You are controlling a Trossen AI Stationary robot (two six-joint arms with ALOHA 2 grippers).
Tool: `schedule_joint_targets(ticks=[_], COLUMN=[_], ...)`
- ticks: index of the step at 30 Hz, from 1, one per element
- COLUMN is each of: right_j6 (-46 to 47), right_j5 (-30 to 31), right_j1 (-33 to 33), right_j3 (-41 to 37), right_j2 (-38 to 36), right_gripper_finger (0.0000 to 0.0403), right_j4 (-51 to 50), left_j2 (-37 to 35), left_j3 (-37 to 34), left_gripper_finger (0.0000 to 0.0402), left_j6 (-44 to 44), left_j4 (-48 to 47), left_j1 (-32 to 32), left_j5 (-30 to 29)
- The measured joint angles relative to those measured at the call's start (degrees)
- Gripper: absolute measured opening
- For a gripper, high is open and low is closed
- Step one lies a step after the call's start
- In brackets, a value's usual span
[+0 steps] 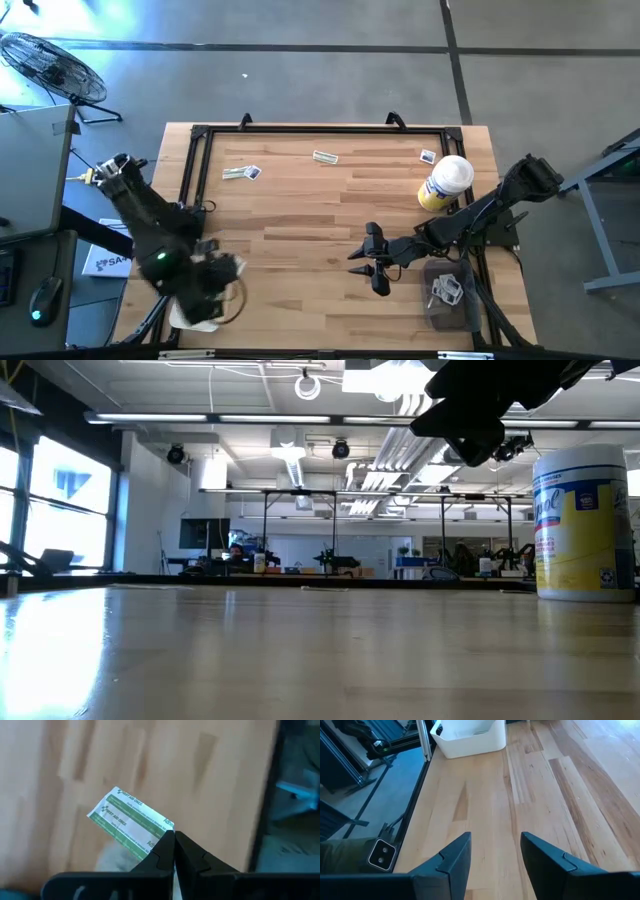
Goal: Pick & Place First Aid Supplies
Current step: Put the green bandage into the white bin
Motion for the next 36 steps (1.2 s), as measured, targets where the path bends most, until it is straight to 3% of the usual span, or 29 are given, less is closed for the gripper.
schedule_joint_targets(ticks=[7,13,19,23,28,36], right_j6=[-2.80,-3.69,-3.37,-2.76,-2.71,-2.74], right_j5=[1.19,1.77,1.43,0.93,0.48,0.24], right_j1=[-0.02,-0.07,-0.04,-0.07,-0.56,-0.85], right_j3=[0.00,0.00,0.00,0.00,0.00,0.00], right_j2=[0.00,0.00,0.00,0.00,0.00,0.00], right_gripper_finger=[0.0165,0.0165,0.0165,0.0165,0.0165,0.0165], right_j4=[0.09,0.44,1.49,1.49,2.51,3.17], left_j2=[0.42,0.46,0.44,0.46,0.00,-2.90], left_j3=[-4.78,-17.50,-29.57,-33.52,-33.59,-29.00], left_gripper_finger=[0.0000,0.0000,0.0000,0.0002,0.0025,0.0122], left_j6=[-18.76,-36.34,-33.96,-33.68,-34.78,-34.17], left_j4=[1.57,6.12,20.04,26.27,26.36,22.16], left_j1=[-15.33,-19.81,-18.68,-17.67,-16.84,-16.48], left_j5=[-1.28,-3.84,0.44,2.99,4.91,3.69])
